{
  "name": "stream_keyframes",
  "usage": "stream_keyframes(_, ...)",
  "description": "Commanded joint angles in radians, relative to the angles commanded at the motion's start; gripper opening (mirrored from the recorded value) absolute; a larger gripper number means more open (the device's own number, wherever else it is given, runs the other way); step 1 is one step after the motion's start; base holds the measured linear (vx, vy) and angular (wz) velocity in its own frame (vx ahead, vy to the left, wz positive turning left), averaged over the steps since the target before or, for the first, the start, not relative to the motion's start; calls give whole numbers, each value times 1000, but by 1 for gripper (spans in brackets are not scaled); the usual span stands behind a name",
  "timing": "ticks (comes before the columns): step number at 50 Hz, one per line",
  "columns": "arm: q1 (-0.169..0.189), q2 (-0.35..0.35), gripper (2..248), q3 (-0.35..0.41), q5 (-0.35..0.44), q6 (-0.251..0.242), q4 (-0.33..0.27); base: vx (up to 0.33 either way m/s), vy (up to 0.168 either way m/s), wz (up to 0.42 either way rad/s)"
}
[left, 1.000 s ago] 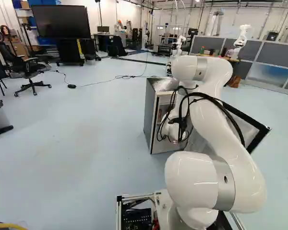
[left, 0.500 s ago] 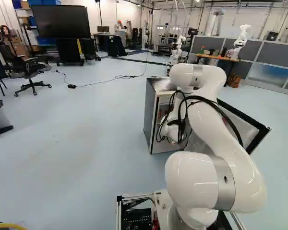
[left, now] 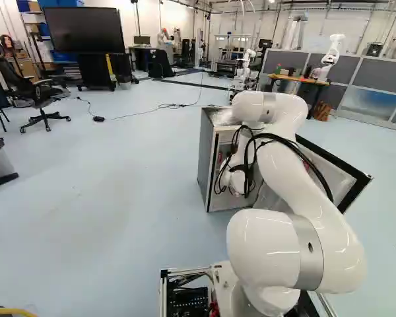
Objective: Grab a drink from the fridge
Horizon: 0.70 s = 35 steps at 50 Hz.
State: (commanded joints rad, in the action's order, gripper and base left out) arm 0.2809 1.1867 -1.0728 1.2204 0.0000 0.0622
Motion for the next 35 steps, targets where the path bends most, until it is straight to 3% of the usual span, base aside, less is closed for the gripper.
stream_keyframes(35, -4, 47, 247, -91, -42, 0, 0, 0, 0, 0)
